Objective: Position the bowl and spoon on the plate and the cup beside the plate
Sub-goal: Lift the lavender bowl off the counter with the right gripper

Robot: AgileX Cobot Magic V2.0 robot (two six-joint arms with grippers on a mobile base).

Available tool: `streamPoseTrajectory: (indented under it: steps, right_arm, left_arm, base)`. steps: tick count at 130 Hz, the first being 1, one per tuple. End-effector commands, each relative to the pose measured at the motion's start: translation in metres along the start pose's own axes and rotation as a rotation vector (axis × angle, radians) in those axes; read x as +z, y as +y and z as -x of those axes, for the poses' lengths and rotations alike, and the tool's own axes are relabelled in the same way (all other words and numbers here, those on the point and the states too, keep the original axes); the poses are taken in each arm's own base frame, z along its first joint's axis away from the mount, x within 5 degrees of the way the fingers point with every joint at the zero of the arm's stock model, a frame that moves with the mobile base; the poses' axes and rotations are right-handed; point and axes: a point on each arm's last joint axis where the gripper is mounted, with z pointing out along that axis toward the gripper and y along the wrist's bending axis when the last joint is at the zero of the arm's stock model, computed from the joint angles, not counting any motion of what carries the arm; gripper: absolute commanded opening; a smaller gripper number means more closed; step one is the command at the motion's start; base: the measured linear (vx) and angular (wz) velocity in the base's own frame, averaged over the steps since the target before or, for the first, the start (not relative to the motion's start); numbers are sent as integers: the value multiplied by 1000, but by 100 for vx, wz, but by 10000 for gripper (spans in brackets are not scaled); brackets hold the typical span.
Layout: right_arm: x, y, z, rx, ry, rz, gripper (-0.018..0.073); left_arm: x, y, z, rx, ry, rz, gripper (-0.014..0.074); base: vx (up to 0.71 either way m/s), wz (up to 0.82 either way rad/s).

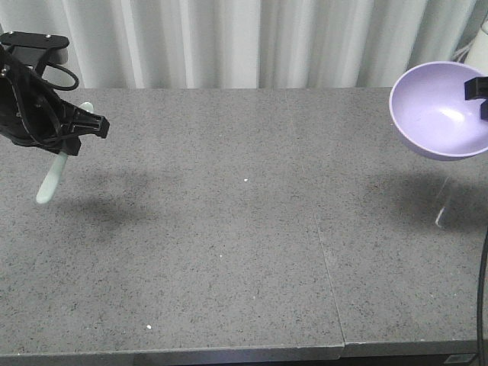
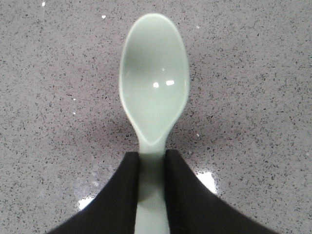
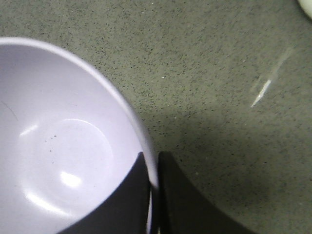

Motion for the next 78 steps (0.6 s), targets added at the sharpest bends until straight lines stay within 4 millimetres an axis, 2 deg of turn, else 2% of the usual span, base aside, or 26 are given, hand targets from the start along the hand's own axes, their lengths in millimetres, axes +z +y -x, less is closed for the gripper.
streamPoseTrajectory:
  steps: [1, 25, 35, 78]
  right_arm:
    - [-22, 14, 12, -72, -113, -53, -2]
    - [-19, 50, 13, -165, -106, -118, -1]
    - [-19, 59, 13, -162, -118, -115, -1]
    - [-19, 64, 13, -122, -124, -90, -1]
  left_arm:
    - [-27, 0, 6, -6, -112, -8, -8]
    - [-27, 0, 6, -6, -112, -8, -8]
    - [-27, 0, 6, -6, -112, -8, -8]
    - [-27, 0, 6, -6, -112, -8, -8]
  base:
    - [0, 0]
    - [0, 0]
    - [0, 0]
    - [0, 0]
